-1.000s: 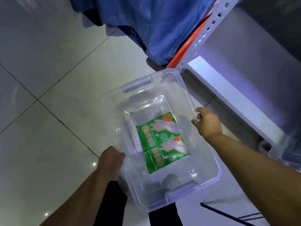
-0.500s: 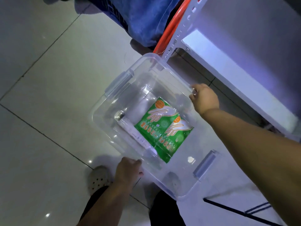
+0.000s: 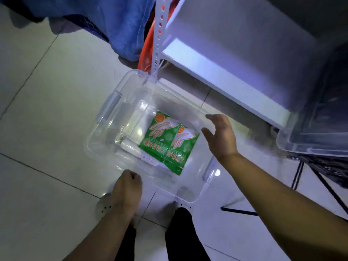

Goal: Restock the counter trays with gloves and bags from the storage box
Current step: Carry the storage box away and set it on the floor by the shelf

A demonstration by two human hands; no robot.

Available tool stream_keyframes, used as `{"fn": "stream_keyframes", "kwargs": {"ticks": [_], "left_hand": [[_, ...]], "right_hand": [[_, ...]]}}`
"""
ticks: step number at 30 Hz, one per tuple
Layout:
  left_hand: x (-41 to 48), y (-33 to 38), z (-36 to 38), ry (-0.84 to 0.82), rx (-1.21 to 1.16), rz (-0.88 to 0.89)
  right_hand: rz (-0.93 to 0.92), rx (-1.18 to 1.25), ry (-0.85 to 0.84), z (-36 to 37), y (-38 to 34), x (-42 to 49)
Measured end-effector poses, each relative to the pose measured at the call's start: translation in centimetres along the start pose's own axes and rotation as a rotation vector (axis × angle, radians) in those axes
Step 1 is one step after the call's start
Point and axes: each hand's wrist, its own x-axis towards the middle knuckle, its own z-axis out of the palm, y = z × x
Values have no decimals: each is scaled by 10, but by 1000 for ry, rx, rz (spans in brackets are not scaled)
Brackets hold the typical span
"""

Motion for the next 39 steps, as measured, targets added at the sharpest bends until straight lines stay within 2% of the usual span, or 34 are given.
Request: {"fn": "stream_keyframes", "kwargs": {"ticks": [2, 8, 10, 12, 14, 16, 22, 26, 28, 32, 36, 39], "left_hand": [[-20, 25, -7, 94, 179, 183], [-81, 125, -10, 79, 323, 685], [-96, 151, -8, 64, 324, 780], [-111, 169, -4, 47, 299, 850], [-124, 180, 0, 30, 286, 906], [-134, 184, 1, 12, 297, 950], [-143, 172, -3, -65, 358, 997], [-144, 170, -10, -84, 371, 1027], [-145, 172, -15, -77, 385, 1053], [-148, 183, -31, -46, 451, 1125], [-135, 190, -56, 66, 602, 1292], [-123, 188, -77, 96, 739, 1460]], "right_hand": [[20, 35, 131, -37, 4, -29], [-32, -167, 666, -168, 13, -80], [49, -224, 895, -202, 17, -85], [231, -249, 1026, -231, 20, -82], [466, -259, 976, -253, 26, -72], [568, -278, 864, -268, 36, -60], [613, 47, 745, -288, 54, -41], [627, 559, 632, -283, 38, -51], [597, 694, 553, -263, 23, -63], [419, 513, 386, -201, -7, -102], [342, 178, 265, -151, -31, -152], [168, -16, 222, -132, -46, -190]]}}
